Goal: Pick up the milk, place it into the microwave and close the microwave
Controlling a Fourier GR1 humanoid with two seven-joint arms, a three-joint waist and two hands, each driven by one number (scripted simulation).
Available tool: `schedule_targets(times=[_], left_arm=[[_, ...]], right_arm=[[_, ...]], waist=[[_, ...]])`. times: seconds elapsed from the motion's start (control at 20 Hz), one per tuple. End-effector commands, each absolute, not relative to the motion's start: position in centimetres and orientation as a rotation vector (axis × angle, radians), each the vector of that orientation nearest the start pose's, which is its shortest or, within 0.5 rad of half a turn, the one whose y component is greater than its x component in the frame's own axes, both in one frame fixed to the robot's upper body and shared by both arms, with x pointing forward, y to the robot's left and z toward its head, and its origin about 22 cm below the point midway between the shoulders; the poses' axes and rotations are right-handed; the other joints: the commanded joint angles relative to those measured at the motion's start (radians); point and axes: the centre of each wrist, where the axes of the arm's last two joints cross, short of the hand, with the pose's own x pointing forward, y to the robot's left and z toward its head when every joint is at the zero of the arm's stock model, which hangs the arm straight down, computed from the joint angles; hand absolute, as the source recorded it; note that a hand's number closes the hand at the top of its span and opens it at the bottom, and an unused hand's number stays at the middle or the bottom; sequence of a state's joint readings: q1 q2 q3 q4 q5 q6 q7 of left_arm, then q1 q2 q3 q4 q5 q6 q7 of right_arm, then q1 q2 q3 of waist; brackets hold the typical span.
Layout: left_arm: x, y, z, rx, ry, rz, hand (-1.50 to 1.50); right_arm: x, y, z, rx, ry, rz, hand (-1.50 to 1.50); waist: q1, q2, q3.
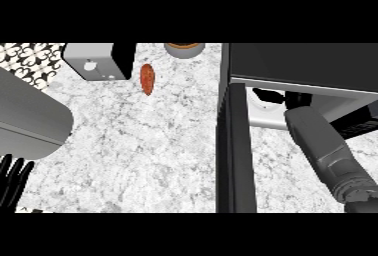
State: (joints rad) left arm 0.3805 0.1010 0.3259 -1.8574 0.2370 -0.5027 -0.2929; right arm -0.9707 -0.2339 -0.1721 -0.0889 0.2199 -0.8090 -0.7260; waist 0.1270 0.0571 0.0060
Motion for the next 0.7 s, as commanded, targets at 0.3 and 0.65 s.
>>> schedule_targets(times=[0.3,0.65], left_arm=[[13.1,34.1,1.3,-0.079,-1.853,-0.037,-1.5],[13.2,34.7,0.8,-0.077,-1.863,-0.033,-1.5]], right_arm=[[40.9,-22.3,-2.1,-0.983,-1.772,0.342,-1.5],[40.5,-22.1,-2.7,-0.942,-1.798,0.355,-1.5]], waist=[[-0.007,-0.007,0.0],[-0.026,-0.013,-0.001]])
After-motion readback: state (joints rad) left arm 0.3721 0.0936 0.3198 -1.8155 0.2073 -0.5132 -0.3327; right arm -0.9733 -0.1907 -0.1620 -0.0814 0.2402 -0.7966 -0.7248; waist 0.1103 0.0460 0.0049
